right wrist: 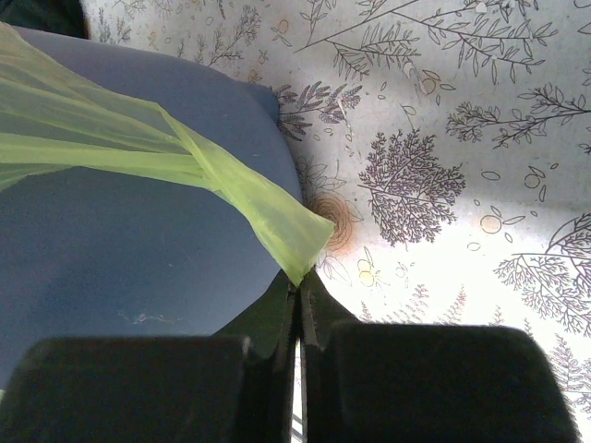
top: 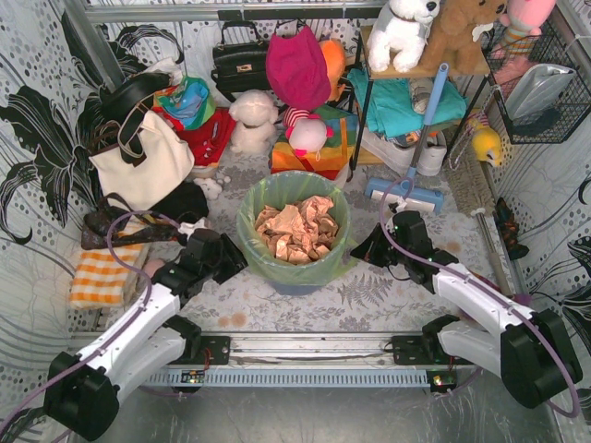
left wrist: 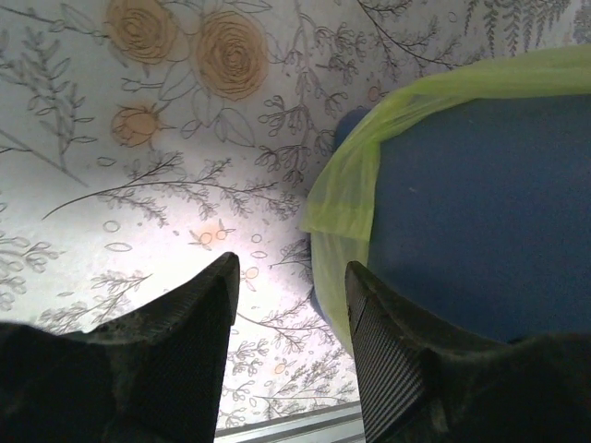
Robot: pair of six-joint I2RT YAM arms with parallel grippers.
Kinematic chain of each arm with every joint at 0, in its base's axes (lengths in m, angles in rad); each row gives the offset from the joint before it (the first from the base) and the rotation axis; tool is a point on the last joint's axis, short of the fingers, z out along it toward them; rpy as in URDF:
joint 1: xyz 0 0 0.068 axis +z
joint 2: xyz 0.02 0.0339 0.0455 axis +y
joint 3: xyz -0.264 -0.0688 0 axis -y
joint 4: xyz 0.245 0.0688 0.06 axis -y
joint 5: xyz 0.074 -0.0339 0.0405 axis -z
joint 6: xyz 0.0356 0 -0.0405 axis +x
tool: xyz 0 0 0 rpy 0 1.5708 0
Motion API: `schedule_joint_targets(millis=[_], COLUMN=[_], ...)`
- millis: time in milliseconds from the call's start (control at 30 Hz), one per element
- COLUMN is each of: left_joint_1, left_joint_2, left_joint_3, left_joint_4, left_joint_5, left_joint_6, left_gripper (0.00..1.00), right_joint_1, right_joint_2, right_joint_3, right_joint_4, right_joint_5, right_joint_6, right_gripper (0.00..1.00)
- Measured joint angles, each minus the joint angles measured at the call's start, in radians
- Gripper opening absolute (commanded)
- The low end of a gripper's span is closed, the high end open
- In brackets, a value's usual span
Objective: Tie the trash bag
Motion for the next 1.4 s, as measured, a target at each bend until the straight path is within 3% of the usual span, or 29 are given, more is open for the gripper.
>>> schedule_joint_targets(millis=[500, 767, 1033, 1233, 1400], left_joint_1=[0.000, 0.007, 0.019, 0.023, 0.023], left_joint_2=[0.210, 0.241, 0.164, 0.099, 0.015], left_joint_3=[-0.104, -0.119, -0.109, -0.076, -0.029], left_joint_4=[0.326, 0.400, 0.354, 0.273, 0.173], left_joint_5=[0.110, 0.142, 0.117, 0.083, 0.050], left_joint_6=[0.000, 0.003, 0.024, 0.035, 0.042], left_gripper=[0.54, 0.26, 0.01, 0.00, 0.00], right_joint_1=[0.000, 0.000, 0.000, 0.002, 0.002], right_joint_2=[0.053, 0.057, 0.057, 0.031, -0.100], right_joint_3=[0.058, 0.061, 0.063, 0.095, 0.095], right_joint_4=[-0.026, -0.032, -0.036, -0.141, -0.237], right_joint_5=[0.026, 0.034, 0.039, 0.130, 0.233], right_joint_6=[0.000, 0.000, 0.000, 0.005, 0.012], right_gripper=[0.00, 0.00, 0.00, 0.00, 0.00])
